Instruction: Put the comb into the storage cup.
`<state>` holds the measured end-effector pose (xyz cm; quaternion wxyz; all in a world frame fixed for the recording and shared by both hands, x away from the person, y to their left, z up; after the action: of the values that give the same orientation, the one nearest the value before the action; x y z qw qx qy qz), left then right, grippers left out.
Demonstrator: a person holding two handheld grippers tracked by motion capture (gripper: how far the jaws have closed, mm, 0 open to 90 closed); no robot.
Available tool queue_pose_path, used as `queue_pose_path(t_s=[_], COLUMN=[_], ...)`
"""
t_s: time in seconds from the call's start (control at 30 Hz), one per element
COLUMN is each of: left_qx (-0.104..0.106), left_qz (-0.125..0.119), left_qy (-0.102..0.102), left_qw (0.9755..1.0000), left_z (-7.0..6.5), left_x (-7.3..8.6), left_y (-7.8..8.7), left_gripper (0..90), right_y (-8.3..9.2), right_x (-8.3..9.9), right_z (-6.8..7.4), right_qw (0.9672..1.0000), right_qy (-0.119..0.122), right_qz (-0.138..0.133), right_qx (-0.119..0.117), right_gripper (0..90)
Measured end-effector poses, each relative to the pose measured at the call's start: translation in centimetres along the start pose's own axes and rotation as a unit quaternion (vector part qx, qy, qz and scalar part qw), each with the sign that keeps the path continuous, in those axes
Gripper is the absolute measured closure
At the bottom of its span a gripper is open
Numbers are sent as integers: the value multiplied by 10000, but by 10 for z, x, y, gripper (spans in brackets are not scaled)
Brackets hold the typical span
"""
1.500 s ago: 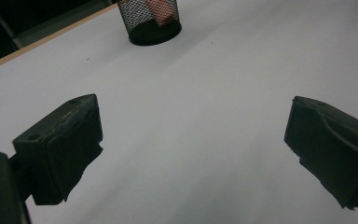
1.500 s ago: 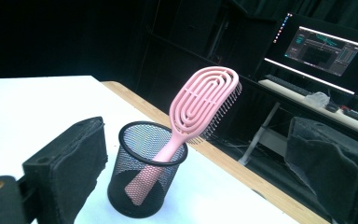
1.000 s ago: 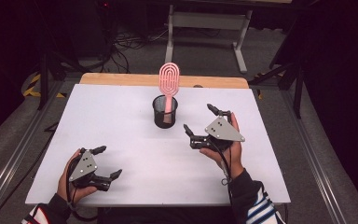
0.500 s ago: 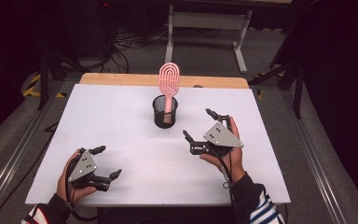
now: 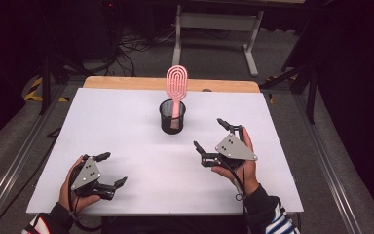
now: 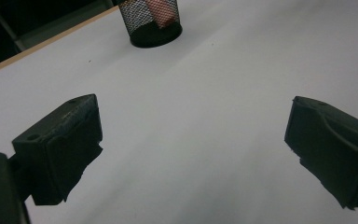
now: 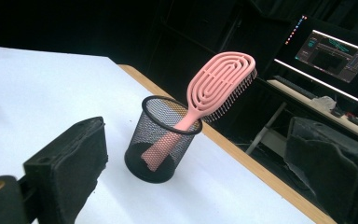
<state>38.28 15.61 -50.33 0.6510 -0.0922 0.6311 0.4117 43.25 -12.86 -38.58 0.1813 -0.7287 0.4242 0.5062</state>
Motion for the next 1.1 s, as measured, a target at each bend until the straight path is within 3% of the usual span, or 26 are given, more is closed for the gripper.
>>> queue_pose_path(t_s=[0.8, 1.1], left_qx=[32, 42], left_qz=[20, 26], left_qy=[19, 6], left_qw=[10000, 10000], left_z=[-1, -1], left_x=[1, 1], left_y=[-1, 0], left_gripper=[50, 49], right_y=[22, 31], right_x=[18, 29], right_z=[2, 1], right_qw=[9999, 10000], right_qy=[117, 47], right_qz=[2, 34], right_qx=[82, -42], right_gripper=[63, 54])
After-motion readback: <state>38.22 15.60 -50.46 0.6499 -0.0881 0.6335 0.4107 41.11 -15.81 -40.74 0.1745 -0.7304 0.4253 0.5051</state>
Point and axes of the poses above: each handheld gripper's, and its own axes: y roughly backward along the jaws, x roughly out of its underside, z roughly to its left, the point moved 10 cm from there along -y, roughly forward along the jaws, and after that the axes turned 2 degrees about -x, right-handed, at the moved point
